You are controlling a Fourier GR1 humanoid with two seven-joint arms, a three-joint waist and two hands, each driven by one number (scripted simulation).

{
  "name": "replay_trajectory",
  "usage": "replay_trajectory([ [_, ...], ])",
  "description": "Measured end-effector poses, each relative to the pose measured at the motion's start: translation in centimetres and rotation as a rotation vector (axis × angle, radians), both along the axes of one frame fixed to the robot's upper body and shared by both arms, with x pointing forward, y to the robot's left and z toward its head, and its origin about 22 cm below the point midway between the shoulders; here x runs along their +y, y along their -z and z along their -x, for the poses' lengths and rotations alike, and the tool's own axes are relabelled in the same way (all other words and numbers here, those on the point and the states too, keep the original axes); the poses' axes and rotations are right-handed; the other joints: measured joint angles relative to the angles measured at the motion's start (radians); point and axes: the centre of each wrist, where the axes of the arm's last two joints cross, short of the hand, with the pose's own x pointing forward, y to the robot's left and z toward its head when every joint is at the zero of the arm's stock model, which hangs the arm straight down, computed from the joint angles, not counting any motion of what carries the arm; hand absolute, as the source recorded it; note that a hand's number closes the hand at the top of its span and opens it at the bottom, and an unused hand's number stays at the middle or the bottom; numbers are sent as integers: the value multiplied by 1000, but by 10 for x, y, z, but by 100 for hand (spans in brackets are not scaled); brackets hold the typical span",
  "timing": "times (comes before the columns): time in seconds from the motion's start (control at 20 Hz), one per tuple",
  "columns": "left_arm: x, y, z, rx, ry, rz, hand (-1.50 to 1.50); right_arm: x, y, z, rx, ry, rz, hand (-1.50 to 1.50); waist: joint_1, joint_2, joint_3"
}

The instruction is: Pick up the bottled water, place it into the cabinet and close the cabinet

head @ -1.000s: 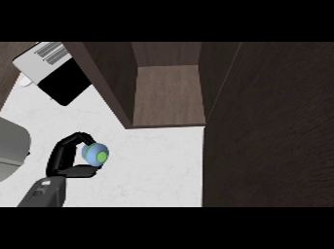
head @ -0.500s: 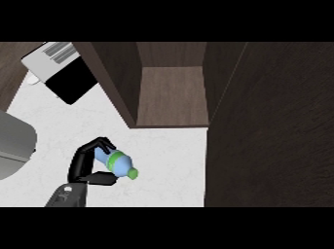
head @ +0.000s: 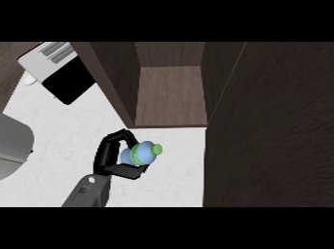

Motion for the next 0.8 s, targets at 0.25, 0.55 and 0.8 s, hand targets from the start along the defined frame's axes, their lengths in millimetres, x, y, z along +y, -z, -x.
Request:
replay_trajectory([
  [0.25, -35, -36, -21, 18, -4, -1, 150, -2, 0, 3, 2, 5, 6, -150, -2, 1, -1],
  [0.55, -78, -78, -41, 38, -12, -4, 150, -6, -1, -3, -17, 16, 34, -150, -5, 7, -2],
  [0.8, -100, -104, -61, 62, -62, -37, 150, -13, -1, 0, -28, 26, 52, -150, -18, 9, -2],
])
